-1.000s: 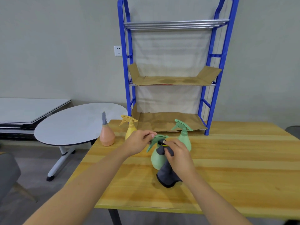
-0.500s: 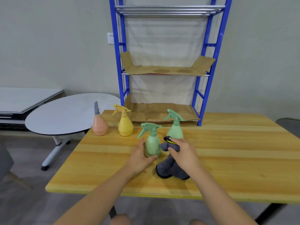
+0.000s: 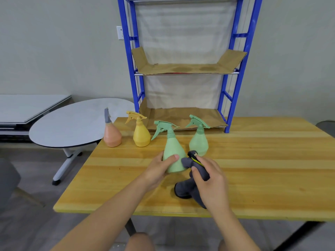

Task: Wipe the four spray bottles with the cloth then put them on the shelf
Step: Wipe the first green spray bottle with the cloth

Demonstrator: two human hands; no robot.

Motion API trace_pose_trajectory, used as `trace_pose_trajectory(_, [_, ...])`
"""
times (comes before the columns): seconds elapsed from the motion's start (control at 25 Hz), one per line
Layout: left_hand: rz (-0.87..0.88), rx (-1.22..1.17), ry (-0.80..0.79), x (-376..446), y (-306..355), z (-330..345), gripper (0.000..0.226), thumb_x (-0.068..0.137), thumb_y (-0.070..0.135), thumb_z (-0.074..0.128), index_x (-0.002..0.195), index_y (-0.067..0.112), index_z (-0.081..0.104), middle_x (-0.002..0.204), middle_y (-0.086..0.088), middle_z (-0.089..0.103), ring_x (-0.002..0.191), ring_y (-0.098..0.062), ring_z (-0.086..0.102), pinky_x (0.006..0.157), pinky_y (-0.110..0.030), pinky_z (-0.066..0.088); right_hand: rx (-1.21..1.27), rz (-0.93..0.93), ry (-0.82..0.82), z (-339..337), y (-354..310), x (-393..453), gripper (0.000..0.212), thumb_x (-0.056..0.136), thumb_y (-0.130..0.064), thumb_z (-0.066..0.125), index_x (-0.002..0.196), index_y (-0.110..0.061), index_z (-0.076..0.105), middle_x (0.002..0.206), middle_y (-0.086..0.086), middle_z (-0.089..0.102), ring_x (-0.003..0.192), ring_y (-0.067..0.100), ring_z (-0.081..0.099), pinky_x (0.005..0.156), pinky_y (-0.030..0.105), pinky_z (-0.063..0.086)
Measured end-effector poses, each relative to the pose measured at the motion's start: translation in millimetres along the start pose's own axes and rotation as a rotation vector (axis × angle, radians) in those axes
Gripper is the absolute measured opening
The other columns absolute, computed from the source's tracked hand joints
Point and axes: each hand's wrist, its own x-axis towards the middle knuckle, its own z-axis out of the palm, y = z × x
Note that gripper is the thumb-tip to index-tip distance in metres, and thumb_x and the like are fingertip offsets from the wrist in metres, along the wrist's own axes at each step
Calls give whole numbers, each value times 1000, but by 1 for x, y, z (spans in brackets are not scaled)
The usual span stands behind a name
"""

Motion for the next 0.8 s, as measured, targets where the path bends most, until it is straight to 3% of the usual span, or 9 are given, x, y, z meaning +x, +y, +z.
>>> trace_pose_trajectory(0.08, [3, -64, 24, -7, 4, 9, 62, 78, 40, 75, 130, 12, 55, 123, -14, 71, 110, -27, 69, 94, -42, 57, 50, -31, 48, 8, -10, -10, 34, 88, -12, 72, 122, -17, 68, 124, -11, 61, 118, 4, 56, 100, 20, 43])
trace_pose_trajectory(0.24, [41, 57, 99, -7, 6, 11, 77, 68, 57, 78, 127, 15, 53, 123, -14, 69, 115, -28, 67, 102, -50, 53, 97, -46, 51, 17, -20, -20, 29, 95, -21, 62, 123, -17, 69, 126, -9, 59, 121, 5, 54, 99, 10, 38])
trace_pose_trajectory(0.32, [4, -4, 82, -6, 6, 9, 72, 75, 57, 71, 131, 13, 53, 126, -15, 68, 117, -28, 66, 105, -50, 51, 124, 10, 46, 19, -20, -18, 27, 95, -18, 64, 122, -21, 68, 128, -7, 57, 121, 3, 53, 98, 9, 37])
trace_pose_trajectory(0.44, [-62, -171, 3, -8, 8, 8, 49, 98, 38, 53, 135, 7, 54, 131, -20, 66, 121, -32, 64, 105, -50, 51, 154, 76, 32, 19, -19, -8, 34, 90, -15, 69, 121, -28, 65, 127, -8, 57, 121, 3, 52, 101, 17, 41])
trace_pose_trajectory(0.52, [-27, -164, -17, -8, 7, 5, 46, 101, 33, 56, 137, 6, 49, 128, -19, 67, 115, -30, 66, 95, -45, 56, 122, 18, 13, 20, -20, -6, 35, 86, -12, 73, 117, -26, 67, 124, -9, 58, 119, 6, 54, 100, 23, 43])
trace_pose_trajectory(0.6, [10, -121, -11, -11, 10, 6, 46, 97, 30, 64, 133, 4, 50, 114, -14, 71, 102, -25, 69, 82, -36, 57, -32, -191, -38, 24, -23, -12, 33, 83, -8, 77, 112, -22, 70, 125, -4, 56, 117, 12, 56, 100, 25, 45])
trace_pose_trajectory(0.68, [33, -94, -19, -13, 13, 6, 52, 89, 31, 73, 129, 5, 53, 105, -11, 73, 96, -23, 69, 80, -34, 56, -219, -414, -67, 27, -21, -17, 34, 81, -6, 77, 112, -19, 71, 128, 2, 55, 113, 22, 58, 98, 32, 48])
trace_pose_trajectory(0.8, [45, -138, -2, -12, 15, 4, 67, 79, 36, 78, 135, 12, 50, 118, -15, 70, 104, -25, 68, 89, -41, 55, -235, -384, 48, 17, -14, -3, 31, 84, -4, 74, 113, -15, 71, 126, 4, 58, 108, 25, 58, 94, 38, 49])
